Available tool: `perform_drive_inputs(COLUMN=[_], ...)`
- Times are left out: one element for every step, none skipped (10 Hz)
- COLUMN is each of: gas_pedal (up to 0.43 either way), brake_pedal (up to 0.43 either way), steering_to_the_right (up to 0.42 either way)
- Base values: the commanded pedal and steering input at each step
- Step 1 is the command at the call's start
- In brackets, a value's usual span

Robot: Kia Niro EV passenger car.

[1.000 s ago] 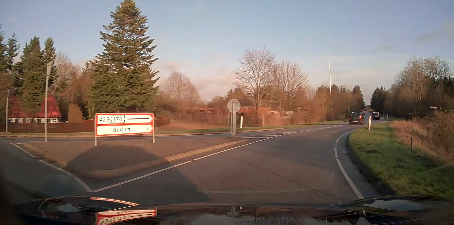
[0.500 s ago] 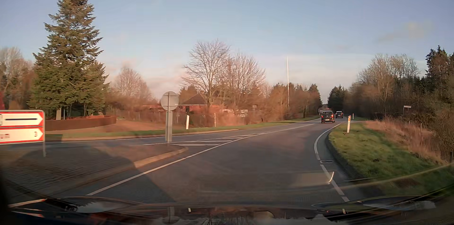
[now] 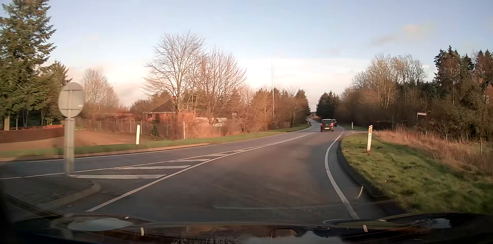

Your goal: Follow the waypoints while adhering to traffic rules and regulations

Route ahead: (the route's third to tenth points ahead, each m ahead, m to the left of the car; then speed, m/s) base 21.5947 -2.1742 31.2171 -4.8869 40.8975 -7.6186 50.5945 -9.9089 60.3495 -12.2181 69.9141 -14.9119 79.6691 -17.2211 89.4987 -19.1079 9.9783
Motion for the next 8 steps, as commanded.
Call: perform_drive_inputs(gas_pedal=[0.331,0.331,0.331,0.35,0.358,0.358,0.358,0.378], brake_pedal=[0.0,0.0,0.0,0.0,0.0,0.0,0.0,0.0], steering_to_the_right=[0.098,0.098,0.094,0.092,0.09,0.084,0.067,0.05])
